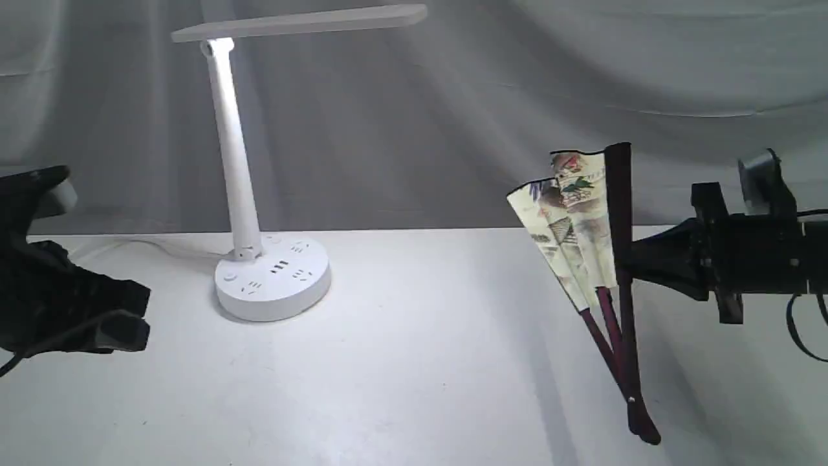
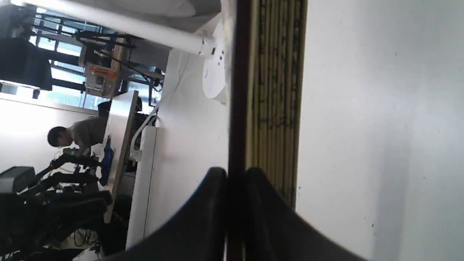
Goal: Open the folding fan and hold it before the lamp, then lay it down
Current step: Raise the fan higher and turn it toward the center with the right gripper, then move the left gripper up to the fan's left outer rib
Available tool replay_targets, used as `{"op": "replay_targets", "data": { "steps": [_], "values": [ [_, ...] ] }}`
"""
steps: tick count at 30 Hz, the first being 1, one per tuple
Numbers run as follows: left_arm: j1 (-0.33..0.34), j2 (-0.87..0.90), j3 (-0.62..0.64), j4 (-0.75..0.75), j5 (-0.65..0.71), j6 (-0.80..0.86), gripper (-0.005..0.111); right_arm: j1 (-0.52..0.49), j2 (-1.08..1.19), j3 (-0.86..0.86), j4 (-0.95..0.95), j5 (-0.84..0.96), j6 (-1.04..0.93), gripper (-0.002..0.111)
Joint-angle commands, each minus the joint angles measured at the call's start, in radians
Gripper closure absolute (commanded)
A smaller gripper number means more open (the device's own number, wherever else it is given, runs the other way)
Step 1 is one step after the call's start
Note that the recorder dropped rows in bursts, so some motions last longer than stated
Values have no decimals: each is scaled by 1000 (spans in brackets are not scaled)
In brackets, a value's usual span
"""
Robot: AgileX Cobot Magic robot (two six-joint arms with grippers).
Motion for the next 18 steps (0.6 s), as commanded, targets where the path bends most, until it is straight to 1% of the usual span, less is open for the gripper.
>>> {"op": "replay_targets", "data": {
  "steps": [1,4,5,9,11,18],
  "values": [
    [-60,2,1,-52,-26,94,80,-10,-32,76,22,22,-53,108],
    [-141,2,1,-17,-95,94,83,-10,-51,127,33,22,-79,108],
    [-179,2,1,4,-135,94,84,-10,-53,139,33,22,-85,108],
    [-293,2,1,68,-263,94,88,-10,-84,177,35,22,-92,108],
    [-345,2,1,74,-329,108,89,-10,-101,194,33,22,-99,108],
    [-479,2,1,65,-518,113,89,-8,-147,242,33,22,-110,108]
  ]
}}
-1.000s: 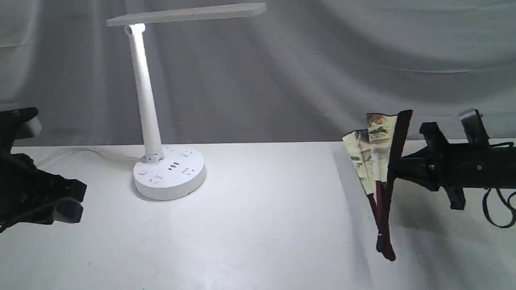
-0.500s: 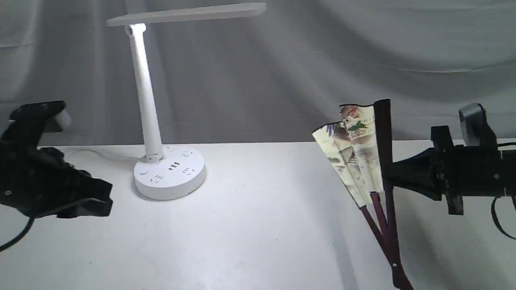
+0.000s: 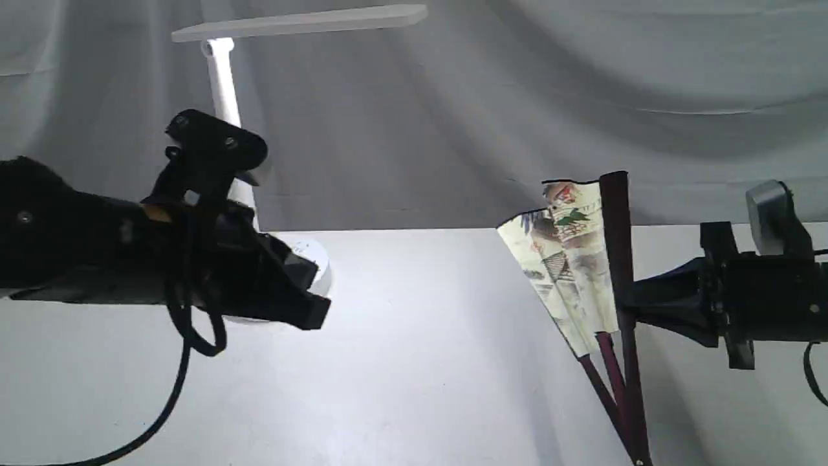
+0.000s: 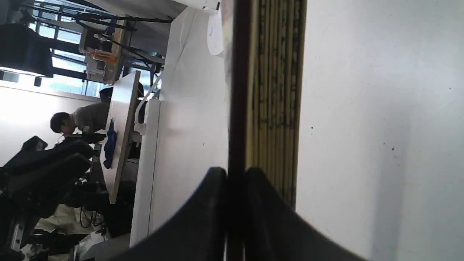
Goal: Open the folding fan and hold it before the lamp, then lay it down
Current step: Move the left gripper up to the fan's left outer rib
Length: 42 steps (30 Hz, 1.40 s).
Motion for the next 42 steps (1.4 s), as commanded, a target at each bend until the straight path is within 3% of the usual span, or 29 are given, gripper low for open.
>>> {"op": "replay_targets", "data": {
  "steps": [1,6,11,15,23,31,36,39,42],
  "values": [
    [-65,0,3,-8,-110,4,89,-8,-30,23,21,17,-24,108],
    [-133,0,50,-43,-293,-25,89,-8,-35,23,19,17,-28,108],
    [-147,0,142,-112,-509,-207,89,-8,-35,23,19,17,-37,108],
    [-147,0,218,-30,-626,-262,89,-8,-35,23,19,17,-43,108],
    [-147,0,390,342,-973,-736,89,-8,-35,23,19,17,-52,108],
    [-147,13,418,483,-991,-997,89,11,-35,23,15,17,-52,108],
    [-145,106,418,553,-1080,-1224,88,53,-35,23,18,17,-65,108],
    [-145,180,416,549,-1143,-1301,80,64,-35,23,11,17,-65,108],
    [-131,251,416,560,-1269,-1386,64,68,-35,23,9,17,-65,108]
  ]
}}
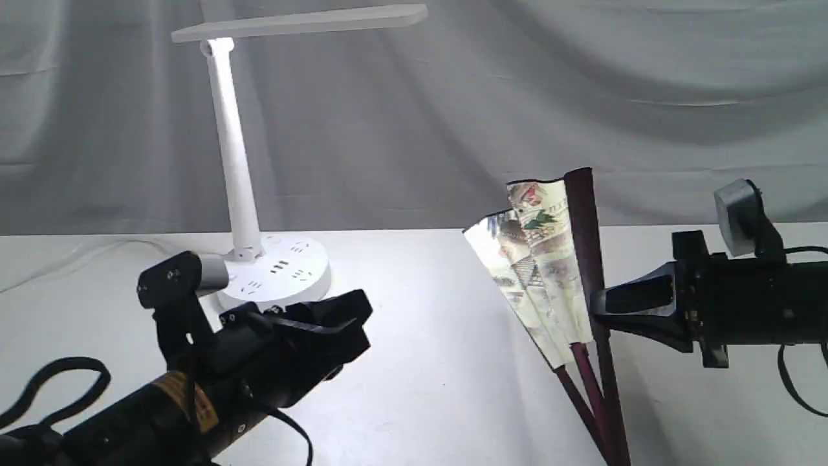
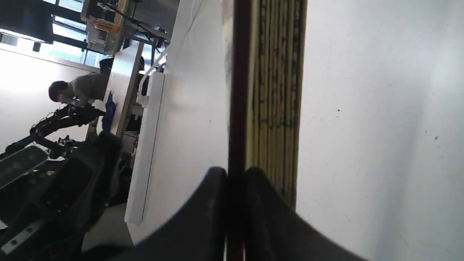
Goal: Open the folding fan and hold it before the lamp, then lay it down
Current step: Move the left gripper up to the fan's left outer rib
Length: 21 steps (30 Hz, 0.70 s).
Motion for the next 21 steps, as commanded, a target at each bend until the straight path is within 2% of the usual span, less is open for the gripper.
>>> {"op": "replay_targets", "data": {
  "steps": [1,4,6,10,15,21],
  "values": [
    [23,78,5,24,-155,-150,61,10,-13,4,11,16,-16,108],
    [67,142,-18,93,-185,-384,59,12,-13,4,15,16,-20,108],
    [120,191,-55,232,-189,-554,59,12,-13,4,15,16,-20,108],
    [198,265,-144,485,-239,-738,59,17,-13,4,33,16,-32,108],
    [235,336,-228,598,-282,-840,59,50,-13,4,55,16,-102,108],
    [235,421,-318,625,-323,-878,59,93,-13,4,99,16,-128,108]
  ]
}}
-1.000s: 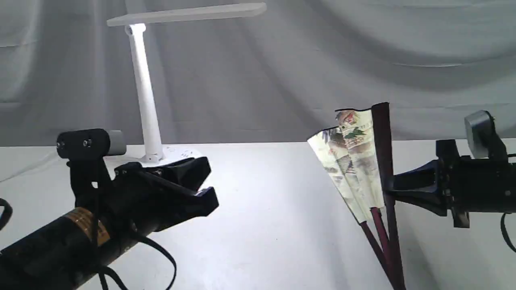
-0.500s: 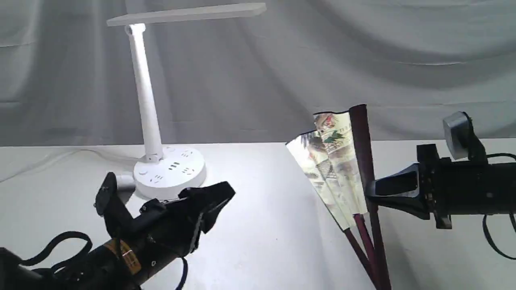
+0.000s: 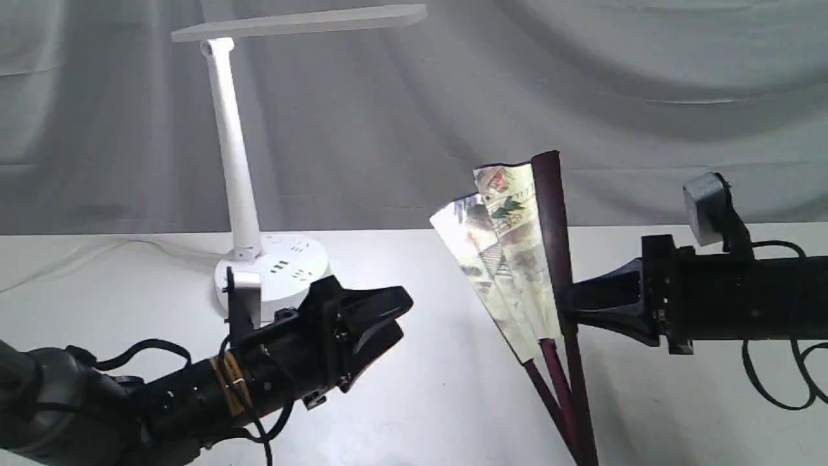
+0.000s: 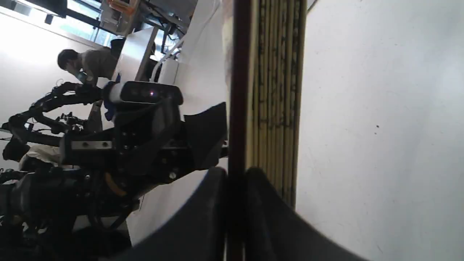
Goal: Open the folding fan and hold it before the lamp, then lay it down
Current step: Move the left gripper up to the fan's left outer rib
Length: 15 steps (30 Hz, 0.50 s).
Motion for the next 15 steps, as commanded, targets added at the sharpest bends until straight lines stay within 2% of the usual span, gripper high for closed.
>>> {"op": "replay_targets", "data": {
  "steps": [1,15],
  "values": [
    [3,42,-48,19,-23,-20,59,24,-13,4,45,16,-21,108],
    [-10,123,-200,28,-23,-64,59,56,-11,4,55,16,-23,108]
  ]
}}
